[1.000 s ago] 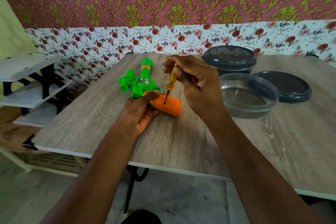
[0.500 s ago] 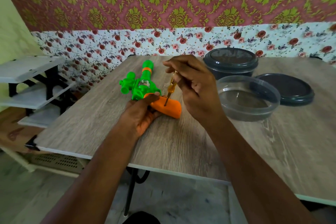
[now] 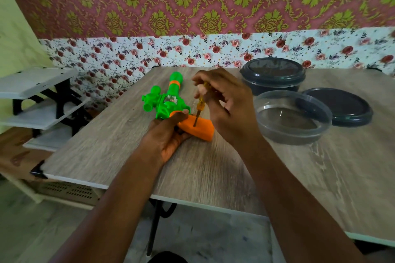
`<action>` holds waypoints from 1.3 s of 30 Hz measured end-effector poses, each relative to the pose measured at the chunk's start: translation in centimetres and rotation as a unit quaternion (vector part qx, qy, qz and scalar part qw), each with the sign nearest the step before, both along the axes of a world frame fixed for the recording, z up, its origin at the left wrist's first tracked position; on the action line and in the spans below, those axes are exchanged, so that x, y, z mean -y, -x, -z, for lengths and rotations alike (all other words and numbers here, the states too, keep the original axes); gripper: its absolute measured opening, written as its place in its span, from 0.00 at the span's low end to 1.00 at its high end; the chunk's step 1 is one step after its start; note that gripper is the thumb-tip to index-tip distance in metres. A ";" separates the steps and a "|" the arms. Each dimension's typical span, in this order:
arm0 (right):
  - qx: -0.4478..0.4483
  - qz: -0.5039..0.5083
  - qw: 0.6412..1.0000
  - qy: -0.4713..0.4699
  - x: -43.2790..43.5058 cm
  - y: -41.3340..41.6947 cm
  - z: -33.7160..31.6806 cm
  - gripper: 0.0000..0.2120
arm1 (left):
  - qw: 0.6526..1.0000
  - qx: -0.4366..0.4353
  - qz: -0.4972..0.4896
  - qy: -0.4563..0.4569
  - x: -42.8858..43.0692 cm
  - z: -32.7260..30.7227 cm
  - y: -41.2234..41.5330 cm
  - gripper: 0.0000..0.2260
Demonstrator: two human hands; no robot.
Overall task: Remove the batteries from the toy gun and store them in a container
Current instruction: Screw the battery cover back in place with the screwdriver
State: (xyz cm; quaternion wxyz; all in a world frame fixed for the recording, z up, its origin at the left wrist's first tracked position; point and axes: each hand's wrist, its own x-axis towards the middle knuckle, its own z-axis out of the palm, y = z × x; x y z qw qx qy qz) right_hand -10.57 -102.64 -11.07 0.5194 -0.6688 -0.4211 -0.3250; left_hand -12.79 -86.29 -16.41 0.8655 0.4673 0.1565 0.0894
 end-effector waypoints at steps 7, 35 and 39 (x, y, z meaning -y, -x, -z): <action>-0.132 -0.103 0.985 -0.044 0.4 -0.3 0.2 0.15 | 0.999 -0.019 -0.018 -0.021 0.2 -0.4 0.1 0.20; -0.028 -0.098 0.992 -0.067 -1.6 -0.5 -0.6 0.10 | 0.998 0.022 -0.011 -0.052 0.6 -0.5 0.4 0.04; -0.016 -0.076 0.995 -0.058 -1.6 -0.6 -0.6 0.08 | 0.999 0.015 -0.015 -0.047 0.7 -0.5 0.4 0.04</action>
